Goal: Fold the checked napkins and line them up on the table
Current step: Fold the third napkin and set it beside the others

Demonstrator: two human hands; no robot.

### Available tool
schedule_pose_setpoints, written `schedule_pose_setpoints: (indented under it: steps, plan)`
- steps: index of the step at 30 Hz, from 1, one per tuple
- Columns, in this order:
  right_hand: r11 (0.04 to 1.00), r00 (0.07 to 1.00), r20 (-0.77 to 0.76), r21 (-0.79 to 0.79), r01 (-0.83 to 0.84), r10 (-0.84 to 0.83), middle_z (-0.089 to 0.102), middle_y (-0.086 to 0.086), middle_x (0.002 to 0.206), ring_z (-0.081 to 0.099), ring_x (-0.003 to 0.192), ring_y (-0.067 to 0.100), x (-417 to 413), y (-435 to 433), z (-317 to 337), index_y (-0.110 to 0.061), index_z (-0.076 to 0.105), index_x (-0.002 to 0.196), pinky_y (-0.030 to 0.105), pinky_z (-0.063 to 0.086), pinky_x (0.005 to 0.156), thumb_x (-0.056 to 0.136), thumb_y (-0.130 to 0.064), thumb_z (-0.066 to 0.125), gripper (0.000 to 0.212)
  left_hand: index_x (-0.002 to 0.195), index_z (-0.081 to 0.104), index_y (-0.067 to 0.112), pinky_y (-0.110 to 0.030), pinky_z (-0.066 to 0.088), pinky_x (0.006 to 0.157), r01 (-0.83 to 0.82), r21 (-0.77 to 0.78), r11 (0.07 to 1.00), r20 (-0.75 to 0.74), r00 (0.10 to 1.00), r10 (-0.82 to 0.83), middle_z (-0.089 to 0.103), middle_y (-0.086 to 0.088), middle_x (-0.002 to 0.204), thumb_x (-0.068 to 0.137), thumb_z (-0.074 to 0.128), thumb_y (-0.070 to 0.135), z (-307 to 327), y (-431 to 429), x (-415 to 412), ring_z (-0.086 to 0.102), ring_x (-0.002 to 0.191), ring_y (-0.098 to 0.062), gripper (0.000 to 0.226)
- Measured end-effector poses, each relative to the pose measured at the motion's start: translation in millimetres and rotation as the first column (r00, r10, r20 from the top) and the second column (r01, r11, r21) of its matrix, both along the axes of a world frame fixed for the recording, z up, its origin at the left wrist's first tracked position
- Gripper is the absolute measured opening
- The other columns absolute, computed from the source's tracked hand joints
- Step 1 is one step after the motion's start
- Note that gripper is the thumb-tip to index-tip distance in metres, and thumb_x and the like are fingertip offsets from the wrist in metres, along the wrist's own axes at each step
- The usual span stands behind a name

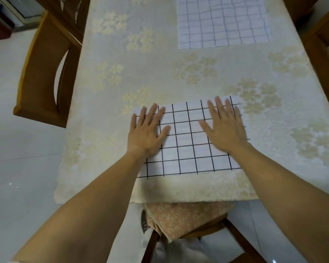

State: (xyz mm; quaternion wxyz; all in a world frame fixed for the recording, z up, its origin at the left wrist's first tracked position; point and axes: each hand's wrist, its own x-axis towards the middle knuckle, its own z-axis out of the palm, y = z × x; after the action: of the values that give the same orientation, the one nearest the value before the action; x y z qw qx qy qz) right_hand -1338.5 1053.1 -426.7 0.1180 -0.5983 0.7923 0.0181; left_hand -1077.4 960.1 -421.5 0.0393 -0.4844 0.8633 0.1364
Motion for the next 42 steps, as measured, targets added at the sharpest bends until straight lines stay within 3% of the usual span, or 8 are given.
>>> schedule_pose_setpoints:
  steps: [11,20,26,30,35,37,39,42]
  plan:
    - [0.984,0.984,-0.024,-0.037,-0.176,0.175,-0.004,0.004,0.17,-0.005,0.156,0.027,72.0,8.7,16.3,-0.017,0.0,0.161,0.052,-0.002,0.125,0.104,-0.055,0.004,0.068,0.165,0.002,0.031,-0.049,-0.001,0.128,0.145,-0.009,0.989,-0.106,0.984,-0.145,-0.004,0.01,0.172,0.105,0.004,0.053,1.8,36.9,-25.8,-0.009,0.159,-0.019,0.064]
    - [0.981,0.98,0.051,0.008,0.193,-0.193,-0.009,0.007,0.169,-0.008,0.155,0.028,4.8,50.5,13.1,-0.02,-0.003,0.162,0.044,0.0,0.126,0.098,-0.073,0.015,0.085,0.162,-0.012,0.04,-0.054,-0.012,0.125,0.123,-0.003,0.992,0.031,0.992,-0.123,-0.018,0.014,0.17,0.097,0.009,0.076,-2.7,42.1,-24.9,-0.021,0.157,-0.02,0.078]
    - [0.789,0.749,0.327,-0.013,0.614,-0.577,0.046,0.018,0.145,0.049,0.126,0.04,-23.3,31.6,44.8,-0.007,0.04,0.148,0.047,0.044,0.1,0.087,-0.051,0.072,0.082,0.161,-0.014,0.04,-0.055,-0.014,0.124,0.125,0.018,0.992,0.059,0.99,-0.126,-0.02,0.012,0.17,0.088,0.008,0.089,0.7,41.4,-25.7,-0.024,0.156,-0.021,0.091]
    - [0.72,0.594,0.44,0.204,0.664,-0.673,0.053,0.018,0.138,0.058,0.119,0.038,-35.0,16.9,56.3,0.0,0.037,0.145,0.042,0.05,0.088,0.087,-0.05,0.073,0.085,0.161,-0.016,0.039,-0.057,-0.012,0.124,0.132,0.021,0.991,0.067,0.989,-0.133,-0.021,0.012,0.169,0.083,0.006,0.094,1.9,41.7,-25.4,-0.025,0.156,-0.022,0.098]
    - [0.659,0.451,0.54,0.285,0.696,-0.711,0.061,0.012,0.091,0.057,0.071,0.027,-38.8,25.1,66.5,-0.01,0.059,0.085,0.031,0.047,0.063,0.088,-0.048,0.073,0.041,0.161,-0.014,0.04,-0.057,-0.011,0.124,0.135,0.012,0.991,0.044,0.99,-0.136,-0.019,0.011,0.17,0.082,0.006,0.095,1.4,41.5,-24.3,-0.023,0.156,-0.023,0.098]
    - [0.659,0.392,0.59,0.345,0.668,-0.706,0.063,0.015,0.105,0.06,0.077,0.025,-37.4,29.2,75.9,-0.004,0.064,0.098,0.031,0.046,0.063,0.092,-0.041,0.072,0.038,0.161,-0.014,0.04,-0.057,-0.012,0.124,0.14,0.008,0.99,0.044,0.989,-0.141,-0.019,0.01,0.17,0.082,0.007,0.095,0.6,41.7,-24.1,-0.023,0.156,-0.023,0.099]
    - [0.708,0.424,0.633,0.295,0.641,-0.647,0.064,0.019,0.128,0.065,0.103,0.034,-30.8,31.7,86.4,0.004,0.06,0.126,0.041,0.054,0.083,0.093,-0.039,0.071,0.056,0.161,-0.014,0.04,-0.057,-0.013,0.124,0.14,0.009,0.99,0.05,0.989,-0.14,-0.02,0.01,0.17,0.082,0.007,0.095,0.8,41.3,-24.1,-0.023,0.156,-0.023,0.099]
    - [0.836,0.663,0.573,0.075,0.544,-0.482,0.069,0.02,0.119,0.065,0.106,0.039,-19.8,34.7,97.0,0.001,0.067,0.113,0.047,0.054,0.091,0.094,-0.042,0.066,0.046,0.161,-0.015,0.041,-0.057,-0.013,0.123,0.135,0.002,0.991,0.049,0.99,-0.135,-0.02,0.01,0.17,0.082,0.007,0.095,1.3,41.2,-23.7,-0.023,0.156,-0.023,0.098]
